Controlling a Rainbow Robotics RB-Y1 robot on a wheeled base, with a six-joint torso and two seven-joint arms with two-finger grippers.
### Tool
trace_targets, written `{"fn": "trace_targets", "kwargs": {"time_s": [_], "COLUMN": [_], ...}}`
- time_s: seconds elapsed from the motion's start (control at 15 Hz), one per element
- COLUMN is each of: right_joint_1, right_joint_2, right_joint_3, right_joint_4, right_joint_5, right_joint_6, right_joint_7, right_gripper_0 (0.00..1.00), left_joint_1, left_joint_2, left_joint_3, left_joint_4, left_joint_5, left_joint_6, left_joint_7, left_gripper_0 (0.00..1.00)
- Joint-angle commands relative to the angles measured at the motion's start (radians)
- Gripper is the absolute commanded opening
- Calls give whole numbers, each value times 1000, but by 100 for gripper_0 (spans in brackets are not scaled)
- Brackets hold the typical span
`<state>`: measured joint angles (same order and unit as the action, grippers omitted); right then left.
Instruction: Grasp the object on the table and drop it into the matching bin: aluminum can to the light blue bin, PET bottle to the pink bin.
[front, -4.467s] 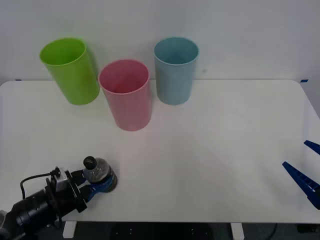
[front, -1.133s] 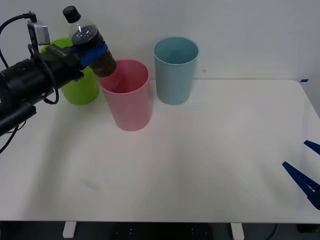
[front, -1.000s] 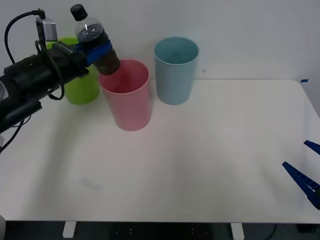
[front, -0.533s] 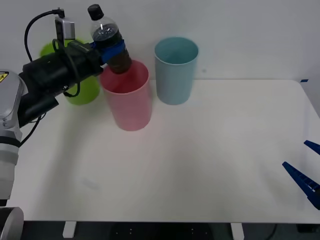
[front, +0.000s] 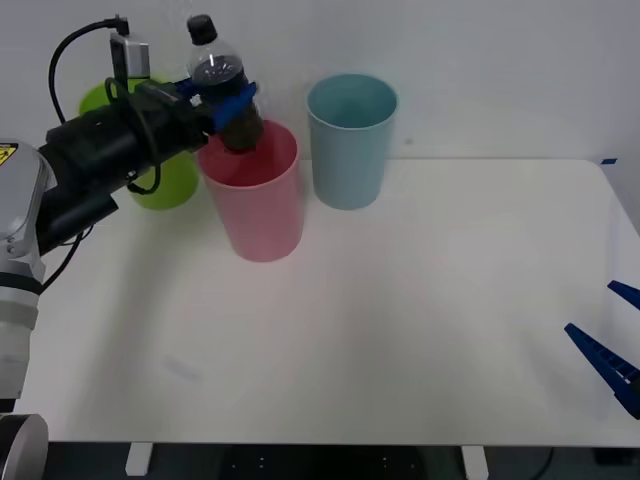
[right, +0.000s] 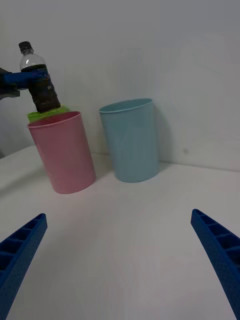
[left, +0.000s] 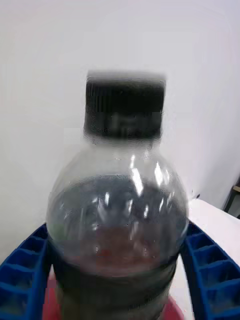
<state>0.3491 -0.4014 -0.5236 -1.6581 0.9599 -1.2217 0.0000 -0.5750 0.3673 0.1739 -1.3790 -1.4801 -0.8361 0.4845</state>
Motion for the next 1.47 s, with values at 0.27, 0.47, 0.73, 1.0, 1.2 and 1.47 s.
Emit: {"fn": "trace_targets", "kwargs": {"time_s": [0.27,0.47,0.73,1.0,1.2,1.47], "right_joint_1": [0,0,0,0,0,0], "right_joint_2": [0,0,0,0,0,0], "right_joint_3": [0,0,0,0,0,0], "right_joint_4": [0,0,0,0,0,0], "right_joint_5": [0,0,0,0,0,0], "right_joint_6": [0,0,0,0,0,0], "right_joint_7": [0,0,0,0,0,0], "right_gripper_0": [100,100,100,100,100,100], "left_joint_1": [44,116,228,349,432,518], "left_joint_2": [13,21,21,21,30,65], "left_joint_3": [3,27,90,191,248,289], "left_joint_4": [-12,-75,-167,-265,-314,-331], "left_joint_5": [83,127,169,195,230,284], "left_joint_6": [0,-8,-48,-127,-159,-192], "left_joint_7": [-15,-21,-24,-29,-44,-95], "left_gripper_0": [100,100,100,100,100,100]}}
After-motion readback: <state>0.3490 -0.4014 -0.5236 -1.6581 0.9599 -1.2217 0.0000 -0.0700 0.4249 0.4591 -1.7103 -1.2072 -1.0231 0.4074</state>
